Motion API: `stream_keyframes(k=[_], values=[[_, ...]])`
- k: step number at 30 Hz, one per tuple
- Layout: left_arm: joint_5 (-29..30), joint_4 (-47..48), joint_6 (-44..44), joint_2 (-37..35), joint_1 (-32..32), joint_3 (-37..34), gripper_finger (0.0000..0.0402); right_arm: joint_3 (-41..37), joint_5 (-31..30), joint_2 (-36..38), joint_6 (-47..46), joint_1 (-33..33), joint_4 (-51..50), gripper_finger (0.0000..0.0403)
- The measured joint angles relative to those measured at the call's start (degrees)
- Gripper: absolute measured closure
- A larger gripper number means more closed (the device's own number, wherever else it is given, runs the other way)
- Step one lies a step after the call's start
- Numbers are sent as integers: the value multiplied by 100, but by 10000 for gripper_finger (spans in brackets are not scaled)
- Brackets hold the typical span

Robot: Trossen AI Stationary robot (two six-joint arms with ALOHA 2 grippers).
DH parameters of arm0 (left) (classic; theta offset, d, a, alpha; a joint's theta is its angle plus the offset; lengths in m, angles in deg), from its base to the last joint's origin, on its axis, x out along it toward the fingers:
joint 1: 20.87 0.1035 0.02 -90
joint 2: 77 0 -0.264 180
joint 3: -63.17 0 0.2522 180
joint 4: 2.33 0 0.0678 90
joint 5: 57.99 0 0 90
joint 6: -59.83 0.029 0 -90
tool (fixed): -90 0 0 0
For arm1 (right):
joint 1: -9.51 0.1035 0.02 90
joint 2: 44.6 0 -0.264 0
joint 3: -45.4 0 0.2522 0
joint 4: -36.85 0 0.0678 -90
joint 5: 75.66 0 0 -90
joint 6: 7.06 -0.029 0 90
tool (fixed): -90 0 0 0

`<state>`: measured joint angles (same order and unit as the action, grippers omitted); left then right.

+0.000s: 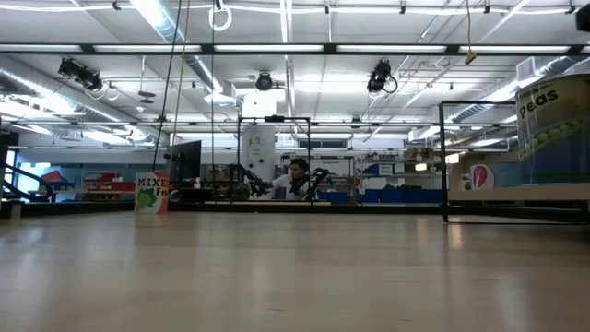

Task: Pick and place cans onto a shelf
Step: Put the canned spaghetti sauce on the shelf

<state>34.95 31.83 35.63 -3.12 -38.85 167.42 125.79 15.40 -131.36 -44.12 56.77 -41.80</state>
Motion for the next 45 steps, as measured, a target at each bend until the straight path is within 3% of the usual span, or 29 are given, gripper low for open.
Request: stream_keyframes(k=[5,12,20,29,36,45], values=[[0,0,53,0,0,0,175,-93,-21,1,-167,-185,-346,398],[0,0,83,0,0,0,175,-225,487,17,-319,-166,-706,398],[0,0,83,0,0,0,175,-209,442,216,-908,-159,-1389,398],[0,0,81,0,0,0,175,-132,523,1200,-1799,474,-940,400],[0,0,83,0,0,0,175,-525,993,1076,-1725,914,-388,400],[0,0,83,0,0,0,175,-721,516,1068,-2535,741,-157,400]])
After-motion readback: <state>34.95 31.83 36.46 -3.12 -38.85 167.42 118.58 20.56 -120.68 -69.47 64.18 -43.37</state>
